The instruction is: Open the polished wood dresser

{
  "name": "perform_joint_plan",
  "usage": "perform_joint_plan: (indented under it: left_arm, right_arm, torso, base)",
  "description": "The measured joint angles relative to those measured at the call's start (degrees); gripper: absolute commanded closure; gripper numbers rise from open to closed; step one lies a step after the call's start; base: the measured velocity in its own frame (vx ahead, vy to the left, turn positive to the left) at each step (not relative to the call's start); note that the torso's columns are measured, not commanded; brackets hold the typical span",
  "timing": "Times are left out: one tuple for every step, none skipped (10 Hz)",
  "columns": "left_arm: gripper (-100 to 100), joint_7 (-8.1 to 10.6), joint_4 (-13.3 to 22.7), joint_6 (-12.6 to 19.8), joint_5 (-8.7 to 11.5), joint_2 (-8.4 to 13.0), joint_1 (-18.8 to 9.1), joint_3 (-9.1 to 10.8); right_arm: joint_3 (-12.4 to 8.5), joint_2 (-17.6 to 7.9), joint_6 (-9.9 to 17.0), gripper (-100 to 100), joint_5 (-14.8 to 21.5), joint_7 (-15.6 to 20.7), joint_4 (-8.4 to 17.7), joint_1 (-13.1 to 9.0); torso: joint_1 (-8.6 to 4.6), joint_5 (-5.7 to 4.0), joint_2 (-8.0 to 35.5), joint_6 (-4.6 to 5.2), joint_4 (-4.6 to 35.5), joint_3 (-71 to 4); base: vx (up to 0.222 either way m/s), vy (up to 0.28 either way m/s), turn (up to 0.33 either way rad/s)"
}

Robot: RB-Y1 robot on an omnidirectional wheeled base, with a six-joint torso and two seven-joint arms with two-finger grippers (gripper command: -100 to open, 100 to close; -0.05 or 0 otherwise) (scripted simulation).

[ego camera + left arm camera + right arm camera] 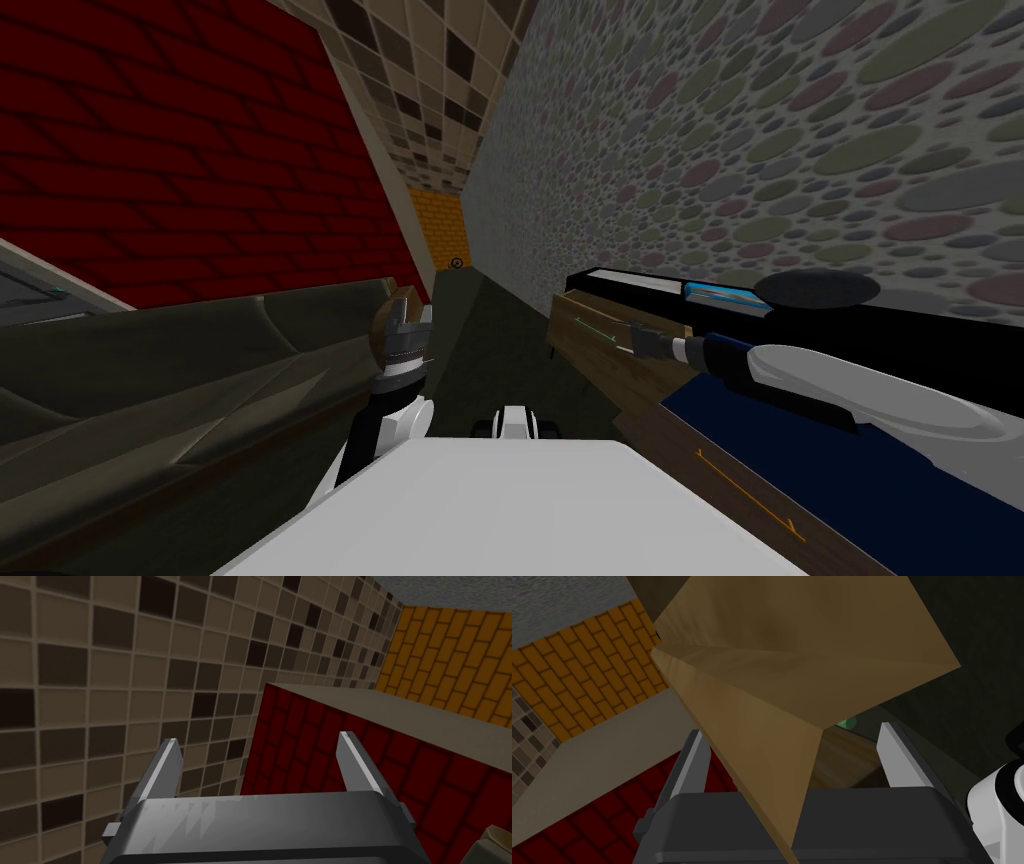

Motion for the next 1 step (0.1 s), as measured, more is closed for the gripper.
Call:
perform_joint_plan:
  left_arm:
    - [0,0.00,0.0,0.0,0.0,0.0,0.0,0.00]
  right_arm:
    - [0.0,0.0,0.0,0,0.0,0.0,0.0,0.0]
  torso:
    - [0.00,0.00,0.0,0.00,0.0,0.0]
  base:
    - [0.000,0.000,0.000]
